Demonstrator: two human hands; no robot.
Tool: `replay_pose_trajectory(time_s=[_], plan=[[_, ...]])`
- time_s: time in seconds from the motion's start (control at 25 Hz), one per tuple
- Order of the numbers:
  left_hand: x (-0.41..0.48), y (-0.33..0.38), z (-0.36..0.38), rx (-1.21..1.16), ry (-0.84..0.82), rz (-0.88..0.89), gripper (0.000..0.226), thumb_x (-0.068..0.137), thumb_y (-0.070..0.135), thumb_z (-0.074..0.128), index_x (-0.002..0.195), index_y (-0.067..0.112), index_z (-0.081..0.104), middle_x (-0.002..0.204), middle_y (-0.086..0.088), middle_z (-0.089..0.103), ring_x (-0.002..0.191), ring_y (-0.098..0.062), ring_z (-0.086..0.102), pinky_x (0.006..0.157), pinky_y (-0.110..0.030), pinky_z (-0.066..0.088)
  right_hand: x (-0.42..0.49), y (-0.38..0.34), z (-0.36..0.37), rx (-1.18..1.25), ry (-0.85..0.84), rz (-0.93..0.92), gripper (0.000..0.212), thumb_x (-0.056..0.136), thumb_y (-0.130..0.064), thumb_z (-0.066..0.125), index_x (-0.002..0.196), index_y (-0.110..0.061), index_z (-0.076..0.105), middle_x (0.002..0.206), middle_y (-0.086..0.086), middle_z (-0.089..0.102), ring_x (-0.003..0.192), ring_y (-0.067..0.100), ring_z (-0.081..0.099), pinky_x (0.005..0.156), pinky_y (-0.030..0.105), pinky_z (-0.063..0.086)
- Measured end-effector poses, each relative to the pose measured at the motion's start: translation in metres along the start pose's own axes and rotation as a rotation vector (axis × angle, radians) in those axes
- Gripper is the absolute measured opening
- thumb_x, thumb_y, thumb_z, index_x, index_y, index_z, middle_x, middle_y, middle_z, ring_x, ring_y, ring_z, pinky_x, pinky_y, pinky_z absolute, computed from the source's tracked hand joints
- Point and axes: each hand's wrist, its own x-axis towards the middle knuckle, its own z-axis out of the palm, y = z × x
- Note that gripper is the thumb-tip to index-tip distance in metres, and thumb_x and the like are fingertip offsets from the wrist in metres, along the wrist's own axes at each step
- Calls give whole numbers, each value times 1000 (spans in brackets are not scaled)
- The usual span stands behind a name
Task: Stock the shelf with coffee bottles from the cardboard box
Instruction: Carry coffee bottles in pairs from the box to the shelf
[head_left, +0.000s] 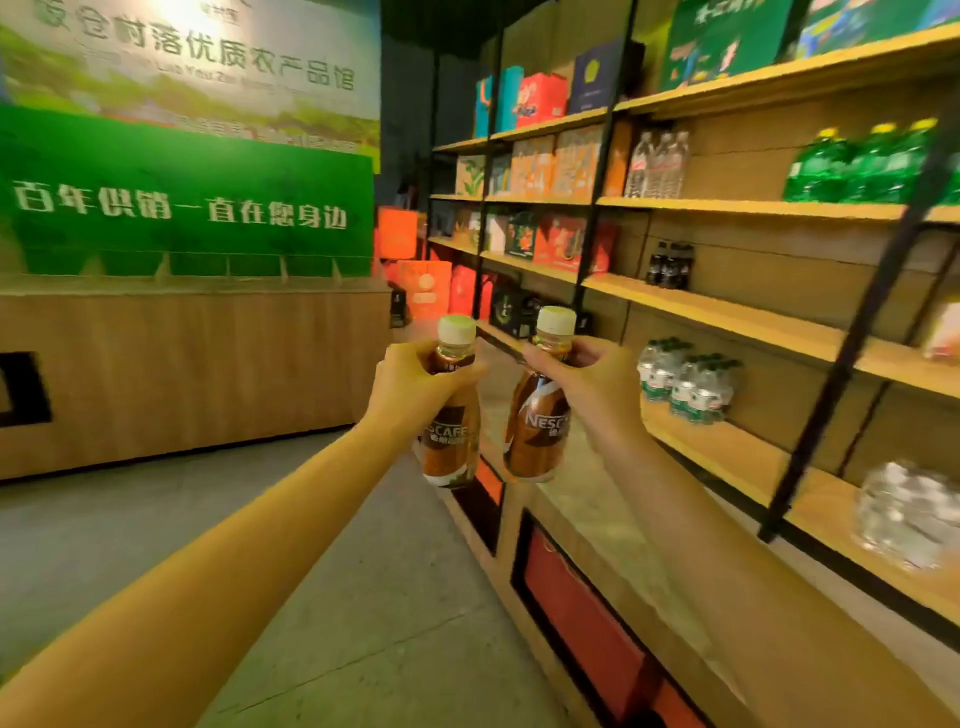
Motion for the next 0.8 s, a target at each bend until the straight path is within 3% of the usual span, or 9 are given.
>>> replay_pose_trajectory(time_s=[0.16,0.24,0.36,0.56,0.8], plan=[[15,44,162,-120,-229,65,13,78,19,72,90,17,67,86,-1,68,87,-17,65,82,-32,50,22,35,-157,-133,210,77,28,73,-29,78,98,-17,71,85,-6,66,83,8,61,79,28,49],[18,63,244,-185,-345,80,21,78,20,72,96,14,67,94,-5,68,92,-20,64,82,-32,49,24,51,-230,-197,331,103,31,74,-29,77,101,-15,71,88,-5,66,84,7,60,78,26,48],[19,86,352,-255,-509,96,17,78,23,72,92,20,62,90,1,64,86,-14,60,78,-29,44,28,75,-326,-257,498,142,23,71,-24,79,91,-16,71,84,-4,68,80,5,62,73,24,50],[33,124,512,-349,-776,155,30,78,23,73,105,14,67,97,0,68,94,-14,63,82,-29,47,49,109,-461,-365,750,195,24,70,-25,81,88,-13,72,85,1,71,85,15,65,72,28,51],[27,191,670,-428,-991,225,30,75,23,76,103,15,68,95,0,69,93,-16,63,86,-35,51,54,122,-591,-487,1003,193,18,67,-26,83,81,-21,72,86,6,73,84,20,68,79,42,56]])
